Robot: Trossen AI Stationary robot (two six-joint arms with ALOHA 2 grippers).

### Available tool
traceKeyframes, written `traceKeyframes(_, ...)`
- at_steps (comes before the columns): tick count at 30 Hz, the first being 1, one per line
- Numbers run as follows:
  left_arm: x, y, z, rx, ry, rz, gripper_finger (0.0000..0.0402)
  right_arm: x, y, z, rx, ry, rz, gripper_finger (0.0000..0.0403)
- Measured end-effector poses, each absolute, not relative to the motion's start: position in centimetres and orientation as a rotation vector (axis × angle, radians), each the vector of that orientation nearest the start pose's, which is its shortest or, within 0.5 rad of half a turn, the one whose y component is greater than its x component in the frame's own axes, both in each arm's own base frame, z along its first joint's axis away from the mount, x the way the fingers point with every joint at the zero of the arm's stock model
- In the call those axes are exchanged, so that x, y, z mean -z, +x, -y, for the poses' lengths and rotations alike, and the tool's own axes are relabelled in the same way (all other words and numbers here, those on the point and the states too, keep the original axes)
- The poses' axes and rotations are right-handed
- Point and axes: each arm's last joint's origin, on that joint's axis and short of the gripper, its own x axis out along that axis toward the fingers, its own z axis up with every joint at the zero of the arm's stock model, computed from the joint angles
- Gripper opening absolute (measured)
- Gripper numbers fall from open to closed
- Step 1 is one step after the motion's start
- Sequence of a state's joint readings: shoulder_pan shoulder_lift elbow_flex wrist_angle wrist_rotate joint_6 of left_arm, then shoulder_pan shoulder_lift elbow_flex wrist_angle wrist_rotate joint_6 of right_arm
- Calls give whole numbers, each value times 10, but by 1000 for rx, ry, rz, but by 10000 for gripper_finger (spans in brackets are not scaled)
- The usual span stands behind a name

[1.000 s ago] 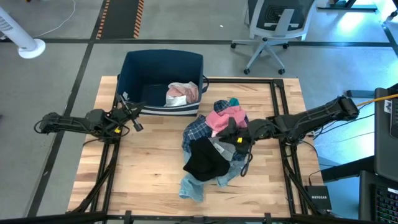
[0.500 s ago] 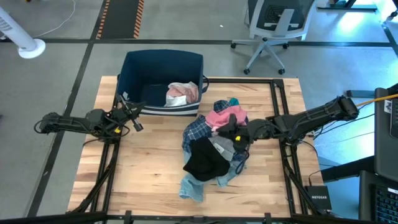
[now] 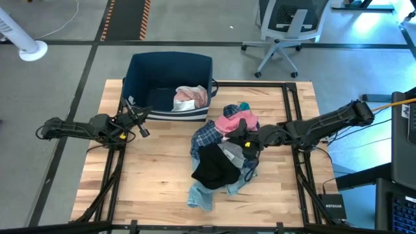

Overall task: Sort clothes
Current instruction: Put the pink sock into the blue laundry bin

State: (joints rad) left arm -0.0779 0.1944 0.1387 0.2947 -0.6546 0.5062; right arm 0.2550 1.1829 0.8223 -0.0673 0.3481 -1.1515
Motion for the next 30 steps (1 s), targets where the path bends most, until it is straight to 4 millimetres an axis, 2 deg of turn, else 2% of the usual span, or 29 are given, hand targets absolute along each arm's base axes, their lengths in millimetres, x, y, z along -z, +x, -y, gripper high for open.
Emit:
traceKeyframes(5, -222, 98, -10, -616, 403, 76, 1, -270, 256, -57, -184, -1310, -446, 132)
traceKeyframes(8, -222, 98, -10, -616, 403, 76, 1, -271, 258, -58, -183, -1337, -428, 117)
traceKeyframes(11, -222, 98, -10, -616, 403, 76, 1, -272, 259, -57, -177, -1344, -421, 80)
traceKeyframes(14, -222, 98, -10, -617, 403, 76, 1, -272, 259, -57, -171, -1347, -425, 27)
traceKeyframes(16, -222, 98, -10, -617, 403, 76, 1, -272, 259, -57, -168, -1351, -420, 13)
traceKeyframes(21, -222, 98, -10, -616, 403, 76, 1, -277, 261, -58, -139, -1332, -365, 30)
traceKeyframes(25, -222, 98, -10, -617, 403, 76, 1, -285, 264, -59, -87, -1325, -291, 12)
traceKeyframes(28, -222, 98, -10, -617, 403, 76, 1, -300, 267, -59, -15, -1375, -181, 11)
traceKeyframes(30, -222, 98, -10, -617, 403, 76, 1, -317, 269, -60, 27, -1413, -126, 20)
